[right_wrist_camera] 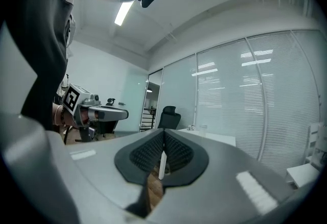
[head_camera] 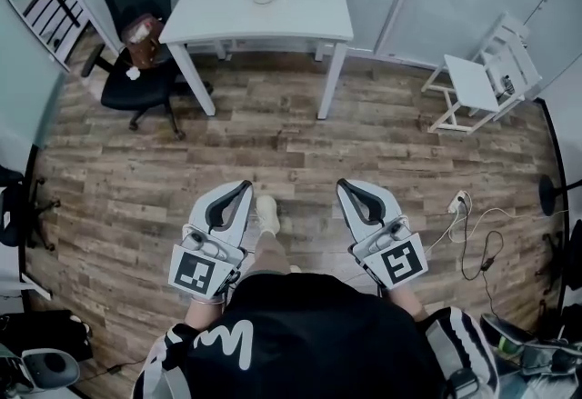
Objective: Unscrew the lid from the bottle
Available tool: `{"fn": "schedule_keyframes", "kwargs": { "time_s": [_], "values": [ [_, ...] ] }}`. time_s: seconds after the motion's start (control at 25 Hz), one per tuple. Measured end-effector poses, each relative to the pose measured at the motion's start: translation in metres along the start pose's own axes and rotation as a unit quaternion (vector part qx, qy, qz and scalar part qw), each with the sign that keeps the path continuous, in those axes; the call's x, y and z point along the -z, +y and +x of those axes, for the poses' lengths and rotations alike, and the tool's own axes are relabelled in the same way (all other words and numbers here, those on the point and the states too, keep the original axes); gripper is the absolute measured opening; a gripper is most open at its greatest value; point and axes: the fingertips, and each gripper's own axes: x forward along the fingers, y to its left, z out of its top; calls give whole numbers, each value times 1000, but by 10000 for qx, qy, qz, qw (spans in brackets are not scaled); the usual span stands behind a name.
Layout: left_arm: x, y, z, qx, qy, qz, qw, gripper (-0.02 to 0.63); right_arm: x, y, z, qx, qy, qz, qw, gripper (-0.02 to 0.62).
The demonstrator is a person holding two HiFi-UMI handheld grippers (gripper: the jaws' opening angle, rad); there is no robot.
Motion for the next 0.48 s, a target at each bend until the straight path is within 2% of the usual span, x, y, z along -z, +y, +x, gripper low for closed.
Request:
{"fn": "schedule_keyframes", "kwargs": {
  "time_s": [0.2, 0.48],
  "values": [
    [3, 35, 35, 129, -45, -60, 9999, -5, 1, -24, 43, -33, -62, 36, 10000, 2],
    [15, 108, 83, 209, -84, -27, 9997, -5, 6, -56, 123, 22, -107, 89, 9999, 1]
  ]
}}
